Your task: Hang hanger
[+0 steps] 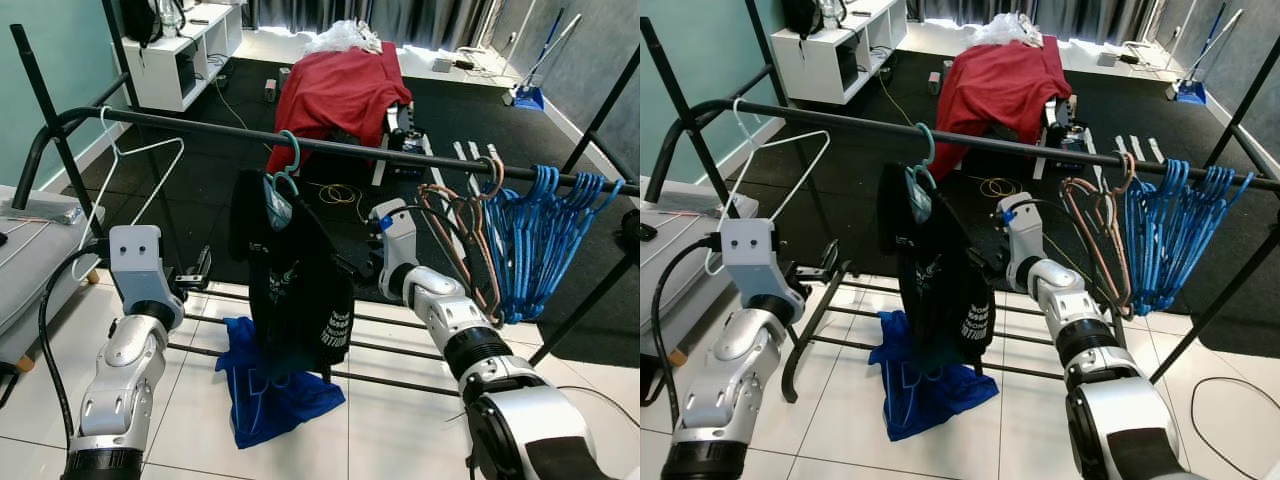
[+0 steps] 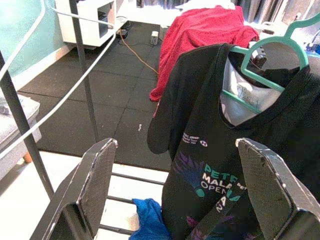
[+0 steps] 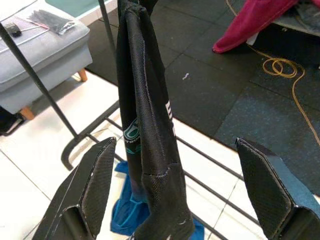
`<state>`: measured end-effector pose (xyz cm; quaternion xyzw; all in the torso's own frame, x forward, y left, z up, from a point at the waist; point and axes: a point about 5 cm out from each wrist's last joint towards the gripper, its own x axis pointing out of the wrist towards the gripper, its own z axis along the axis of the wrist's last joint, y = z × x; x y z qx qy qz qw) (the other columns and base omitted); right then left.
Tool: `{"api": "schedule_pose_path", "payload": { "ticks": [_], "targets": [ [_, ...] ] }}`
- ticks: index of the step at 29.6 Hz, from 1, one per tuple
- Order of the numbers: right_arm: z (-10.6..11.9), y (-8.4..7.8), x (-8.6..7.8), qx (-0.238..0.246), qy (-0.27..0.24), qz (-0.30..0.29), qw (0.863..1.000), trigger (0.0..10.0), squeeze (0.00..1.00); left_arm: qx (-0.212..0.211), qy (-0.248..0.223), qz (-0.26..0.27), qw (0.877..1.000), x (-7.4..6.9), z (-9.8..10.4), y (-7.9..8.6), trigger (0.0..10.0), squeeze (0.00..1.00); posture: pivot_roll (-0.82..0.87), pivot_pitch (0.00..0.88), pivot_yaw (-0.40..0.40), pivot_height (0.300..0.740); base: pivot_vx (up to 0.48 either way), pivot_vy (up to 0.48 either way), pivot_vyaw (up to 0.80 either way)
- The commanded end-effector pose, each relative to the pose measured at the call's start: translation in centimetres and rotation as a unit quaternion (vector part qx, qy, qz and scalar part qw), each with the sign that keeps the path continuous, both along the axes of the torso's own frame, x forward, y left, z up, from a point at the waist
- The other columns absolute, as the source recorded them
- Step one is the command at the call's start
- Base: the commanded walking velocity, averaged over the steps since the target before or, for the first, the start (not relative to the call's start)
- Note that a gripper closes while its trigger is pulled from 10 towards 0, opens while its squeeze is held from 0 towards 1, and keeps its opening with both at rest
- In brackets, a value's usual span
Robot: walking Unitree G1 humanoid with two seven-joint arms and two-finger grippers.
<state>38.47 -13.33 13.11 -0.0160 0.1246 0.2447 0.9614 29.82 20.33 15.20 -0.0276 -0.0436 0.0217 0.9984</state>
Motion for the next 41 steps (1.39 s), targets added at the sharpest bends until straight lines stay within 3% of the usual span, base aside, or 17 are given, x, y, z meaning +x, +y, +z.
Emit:
{"api": "schedule_pose_path", "payload": {
  "ticks": [1, 16, 24, 31, 35, 41],
  "targets": [
    [0.2, 0.0, 0.1, 0.018, 0.000, -0.001, 1.000, 10.0, 0.00, 0.007, 0.003, 0.000, 1.000, -0.2, 0.0, 0.2, 10.0, 0.00, 0.03, 0.058, -0.085, 0.740, 0.000, 0.000, 0.00],
    [0.9, 0.0, 0.4, 0.050, -0.019, 0.004, 0.999, 10.0, 0.00, -0.004, 0.006, -0.009, 1.000, 0.2, -0.1, 0.0, 10.0, 0.00, 0.03, 0.049, -0.093, 0.740, 0.000, 0.000, 0.00],
    [1.7, -0.7, 0.3, 0.106, -0.047, 0.007, 0.993, 10.0, 0.00, -0.016, 0.004, -0.009, 1.000, 0.3, -0.1, -0.1, 10.0, 0.00, 0.02, 0.041, -0.097, 0.740, 0.000, 0.000, 0.00],
    [1.5, -0.9, 0.4, 0.099, -0.041, 0.001, 0.994, 10.0, 0.00, -0.017, 0.004, -0.011, 1.000, 0.3, -0.1, -0.2, 10.0, 0.00, 0.02, 0.036, -0.100, 0.740, 0.000, 0.000, 0.00],
    [0.9, -0.1, 0.3, 0.056, -0.022, 0.011, 0.998, 10.0, 0.00, -0.018, 0.004, -0.012, 1.000, 0.3, -0.2, -0.3, 10.0, 0.00, 0.02, 0.030, -0.103, 0.740, 0.000, 0.000, 0.00],
    [0.7, 0.2, 0.3, 0.049, -0.019, 0.019, 0.998, 10.0, 0.00, -0.018, 0.004, -0.012, 1.000, 0.3, -0.2, -0.3, 10.0, 0.00, 0.03, 0.025, -0.105, 0.740, 0.000, 0.000, 0.00]
  ]
}}
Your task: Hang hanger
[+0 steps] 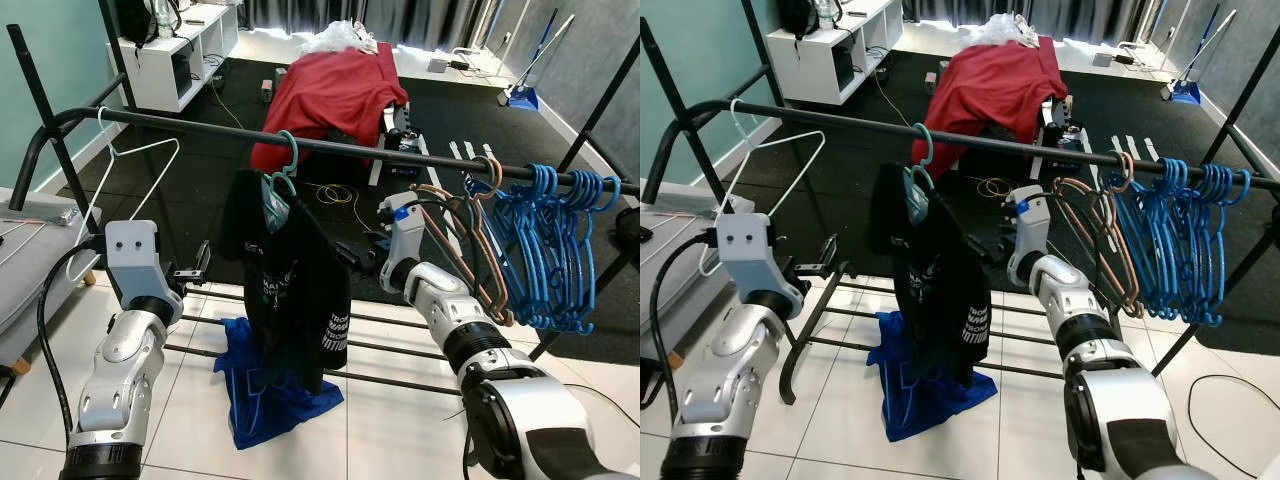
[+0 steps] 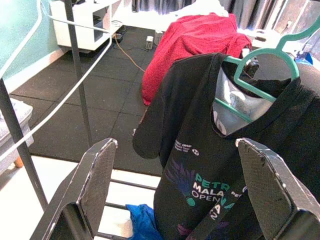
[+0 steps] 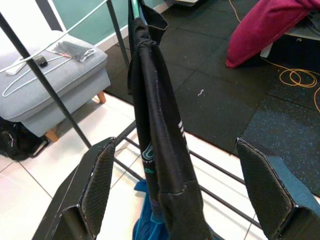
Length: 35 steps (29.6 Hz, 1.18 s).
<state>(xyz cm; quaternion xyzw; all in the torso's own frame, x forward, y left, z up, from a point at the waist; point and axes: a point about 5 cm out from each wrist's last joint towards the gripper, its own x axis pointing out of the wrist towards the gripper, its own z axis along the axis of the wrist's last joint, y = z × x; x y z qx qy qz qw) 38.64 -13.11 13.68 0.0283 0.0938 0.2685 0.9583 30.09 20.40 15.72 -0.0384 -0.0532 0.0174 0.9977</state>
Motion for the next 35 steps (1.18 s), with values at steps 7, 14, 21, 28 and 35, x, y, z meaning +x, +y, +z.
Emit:
{"api": "schedule_pose_path", "payload": {
  "ticks": [7, 14, 21, 28, 35],
  "targets": [
    [0.5, -0.5, 0.0, 0.032, -0.018, 0.000, 0.999, 10.0, 0.00, -0.026, 0.014, -0.008, 1.000, 0.0, -0.7, -0.1, 10.0, 0.00, 0.03, 0.033, -0.100, 0.740, 0.000, 0.000, 0.00],
    [0.9, -1.2, 0.0, 0.059, -0.034, -0.024, 0.997, 10.0, 0.00, -0.036, 0.013, -0.004, 0.999, 0.0, -0.7, 0.3, 10.0, 0.00, 0.04, 0.033, -0.095, 0.740, 0.000, 0.000, 0.00],
    [0.7, -1.3, -0.1, 0.066, -0.037, -0.026, 0.997, 10.0, 0.00, -0.040, 0.012, -0.001, 0.999, -0.1, -0.8, 0.4, 10.0, 0.00, 0.05, 0.023, -0.103, 0.740, 0.000, 0.000, 0.00],
    [0.6, -1.1, 0.1, 0.047, -0.024, -0.028, 0.998, 10.0, 0.00, -0.039, 0.011, -0.001, 0.999, 0.0, -0.7, 0.4, 10.0, 0.00, 0.05, 0.040, -0.108, 0.740, 0.000, 0.000, 0.00],
    [0.8, -0.2, 0.4, 0.025, -0.015, -0.021, 0.999, 10.0, 0.00, -0.037, 0.010, -0.002, 0.999, 0.0, -0.5, 0.5, 10.0, 0.00, 0.04, 0.053, -0.100, 0.740, 0.000, 0.000, 0.00]
  ]
}}
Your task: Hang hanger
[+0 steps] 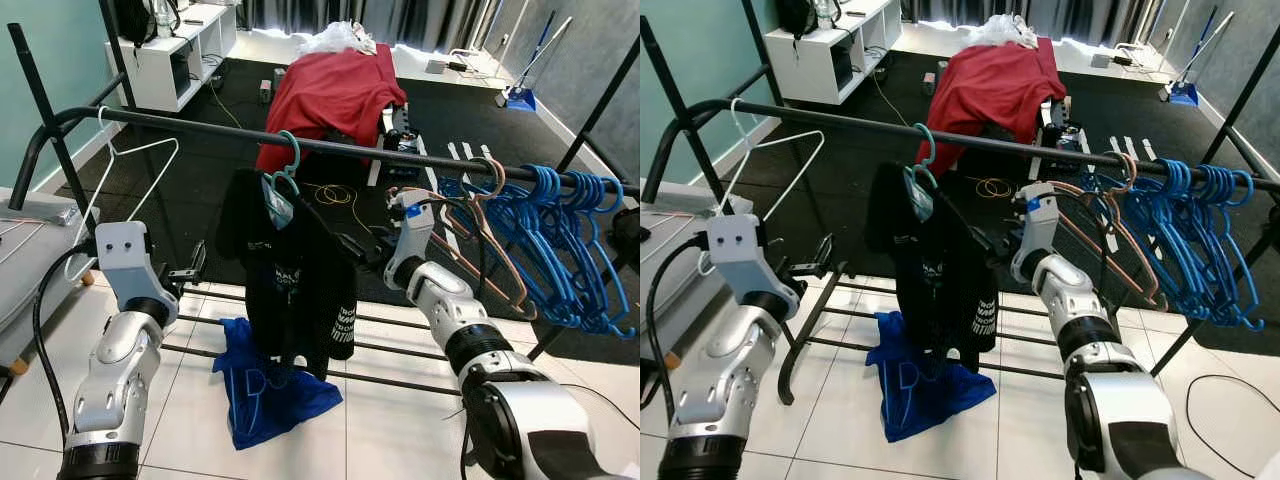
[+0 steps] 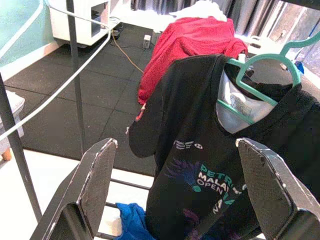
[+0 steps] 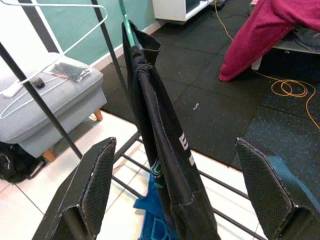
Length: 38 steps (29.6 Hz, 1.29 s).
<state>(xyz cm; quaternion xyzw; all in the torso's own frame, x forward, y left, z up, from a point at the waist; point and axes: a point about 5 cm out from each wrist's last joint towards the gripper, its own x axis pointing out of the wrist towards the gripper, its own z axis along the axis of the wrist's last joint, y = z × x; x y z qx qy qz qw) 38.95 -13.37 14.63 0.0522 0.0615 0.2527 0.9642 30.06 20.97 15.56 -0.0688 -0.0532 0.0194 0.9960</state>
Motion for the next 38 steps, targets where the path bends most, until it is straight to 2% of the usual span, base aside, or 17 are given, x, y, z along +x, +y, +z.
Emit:
{"api": "schedule_pose_path", "payload": {
  "ticks": [1, 8, 13, 17, 18, 29, 30, 38],
  "targets": [
    [-0.1, 0.2, 0.1, -0.005, 0.011, 0.000, 1.000, 10.0, 0.00, -0.006, 0.011, -0.003, 1.000, 0.0, -0.4, -0.1, 10.0, 0.00, 0.05, 0.058, -0.096, 0.740, 0.000, 0.000, 0.00],
    [0.1, 0.6, 0.3, -0.001, 0.013, -0.002, 1.000, 10.0, 0.00, -0.002, 0.014, -0.002, 1.000, -0.1, -0.4, 0.1, 10.0, 0.00, 0.06, 0.066, -0.091, 0.740, 0.000, 0.000, 0.00],
    [0.2, 1.3, 0.5, -0.043, 0.020, -0.002, 0.999, 10.0, 0.00, 0.004, 0.016, 0.000, 1.000, -0.5, -0.3, 0.6, 10.0, 0.00, 0.09, 0.084, -0.082, 0.740, 0.000, 0.000, 0.00],
    [0.1, 1.4, 0.6, -0.058, 0.031, -0.013, 0.998, 10.0, 0.00, 0.010, 0.019, 0.002, 1.000, -0.9, -0.3, 1.0, 10.0, 0.00, 0.11, 0.097, -0.074, 0.740, 0.000, 0.000, 0.00],
    [-0.3, 1.4, 0.6, -0.055, 0.046, -0.022, 0.997, 10.0, 0.00, 0.015, 0.022, 0.005, 1.000, -1.3, -0.4, 1.4, 10.0, 0.00, 0.12, 0.107, -0.065, 0.740, 0.000, 0.000, 0.00],
    [-1.3, 1.1, 0.2, -0.046, 0.071, -0.036, 0.996, 10.0, 0.00, 0.024, 0.029, 0.011, 0.999, -2.0, -0.5, 1.9, 10.0, 0.00, 0.14, 0.122, -0.061, 0.740, 0.000, 0.000, 0.00],
    [-1.4, 1.0, 0.2, -0.042, 0.072, -0.040, 0.996, 0.0, 0.00, 0.025, 0.029, 0.014, 0.999, -2.3, -0.5, 2.1, 10.0, 0.00, 0.15, 0.127, -0.063, 0.740, 0.000, 0.000, 0.00],
    [-1.4, 0.9, 0.2, -0.027, 0.070, -0.049, 0.996, 0.0, 0.00, 0.024, 0.031, 0.017, 0.999, -2.6, -0.5, 2.2, 10.0, 0.00, 0.14, 0.130, -0.066, 0.740, 0.000, 0.000, 0.00]
  ]
}}
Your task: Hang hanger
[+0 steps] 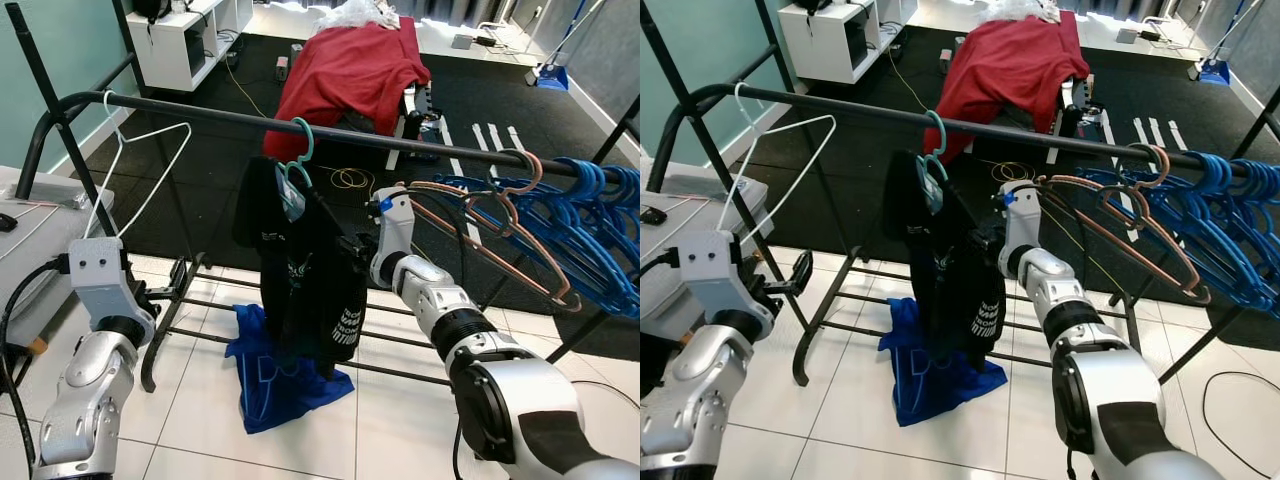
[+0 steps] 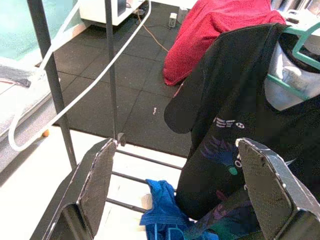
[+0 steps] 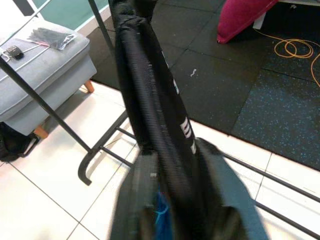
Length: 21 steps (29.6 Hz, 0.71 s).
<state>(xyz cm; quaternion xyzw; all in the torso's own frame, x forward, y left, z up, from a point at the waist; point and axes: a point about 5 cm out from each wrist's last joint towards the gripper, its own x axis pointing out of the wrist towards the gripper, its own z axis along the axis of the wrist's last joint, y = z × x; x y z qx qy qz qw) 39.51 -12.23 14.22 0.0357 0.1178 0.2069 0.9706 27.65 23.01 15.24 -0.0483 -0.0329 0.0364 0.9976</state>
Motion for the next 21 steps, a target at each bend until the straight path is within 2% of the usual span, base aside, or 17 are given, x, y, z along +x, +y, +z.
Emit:
{"api": "schedule_pose_path", "payload": {
  "ticks": [1, 14, 15, 18, 21],
  "targets": [
    [-1.0, -0.4, -0.3, 0.009, 0.018, -0.010, 1.000, 0.0, 0.00, 0.004, 0.010, -0.001, 1.000, -0.3, -0.2, 0.1, 10.0, 0.00, 0.13, 0.129, -0.066, 0.740, 0.000, 0.000, 0.00],
    [-0.6, -0.9, -0.2, 0.021, 0.006, -0.019, 1.000, 0.0, 0.00, -0.001, 0.011, -0.003, 1.000, -0.1, -0.2, -0.2, 10.0, 0.00, 0.12, 0.109, -0.075, 0.740, 0.000, 0.000, 0.00],
    [0.2, -0.8, -0.1, 0.031, -0.019, -0.004, 0.999, 0.0, 0.00, -0.005, 0.010, -0.004, 1.000, 0.0, -0.3, -0.5, 10.0, 0.00, 0.11, 0.098, -0.082, 0.740, 0.000, 0.000, 0.00],
    [0.9, -0.6, 0.0, 0.037, -0.045, 0.016, 0.998, 0.0, 0.00, -0.008, 0.009, -0.006, 1.000, 0.2, -0.3, -0.7, 10.0, 0.00, 0.11, 0.098, -0.082, 0.740, 0.000, 0.000, 0.00],
    [2.7, 0.2, -0.1, 0.069, -0.099, 0.096, 0.988, 0.0, 0.00, -0.017, 0.005, -0.008, 1.000, 0.6, -0.3, -1.2, 10.0, 0.00, 0.09, 0.086, -0.091, 0.740, 0.000, 0.000, 0.00]
  ]
}}
